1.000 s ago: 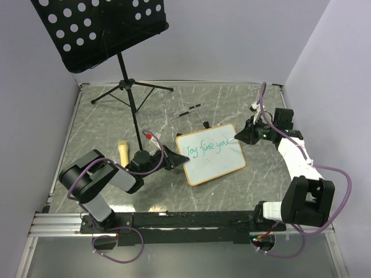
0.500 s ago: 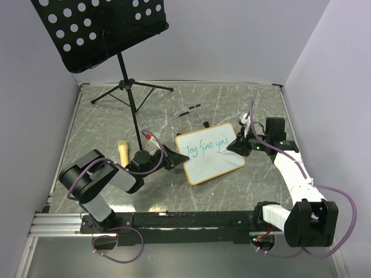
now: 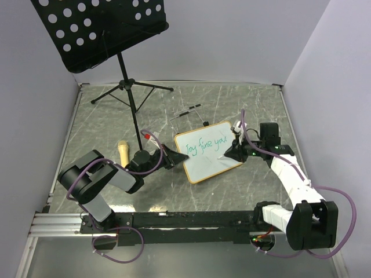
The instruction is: Write a sentence on the whiteboard
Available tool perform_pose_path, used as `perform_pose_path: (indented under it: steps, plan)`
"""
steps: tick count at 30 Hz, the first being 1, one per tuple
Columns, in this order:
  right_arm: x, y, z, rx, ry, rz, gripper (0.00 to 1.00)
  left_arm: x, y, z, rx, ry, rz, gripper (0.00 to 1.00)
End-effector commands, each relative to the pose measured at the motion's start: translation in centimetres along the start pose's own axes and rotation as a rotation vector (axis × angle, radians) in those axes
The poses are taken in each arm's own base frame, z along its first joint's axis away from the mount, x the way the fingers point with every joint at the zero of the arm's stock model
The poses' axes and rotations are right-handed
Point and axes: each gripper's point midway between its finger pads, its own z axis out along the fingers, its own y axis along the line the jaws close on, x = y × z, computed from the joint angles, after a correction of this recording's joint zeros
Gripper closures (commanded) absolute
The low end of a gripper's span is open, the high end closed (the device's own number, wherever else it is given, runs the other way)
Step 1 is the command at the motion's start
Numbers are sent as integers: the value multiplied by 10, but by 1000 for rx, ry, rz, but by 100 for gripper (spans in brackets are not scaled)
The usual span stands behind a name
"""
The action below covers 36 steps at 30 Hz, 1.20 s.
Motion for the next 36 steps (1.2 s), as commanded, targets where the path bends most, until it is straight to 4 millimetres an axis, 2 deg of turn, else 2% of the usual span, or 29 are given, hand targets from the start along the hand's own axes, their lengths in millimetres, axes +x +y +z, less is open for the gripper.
perform_pose_path:
  steps: [1, 14, 32, 36]
  plan:
    - [-14, -6, 8, 28, -37, -103, 100, -34, -72, -1, 264, -136, 67, 99]
    - [-12, -12, 18, 41, -22, -94, 100, -32, -75, 0, 282, -129, 65, 99]
    - [-3, -7, 21, -19, 38, -49, 100, -31, -75, 0, 287, -125, 70, 99]
    - [-4, -1, 19, -41, 42, -50, 100, -31, -73, -1, 281, -129, 71, 99]
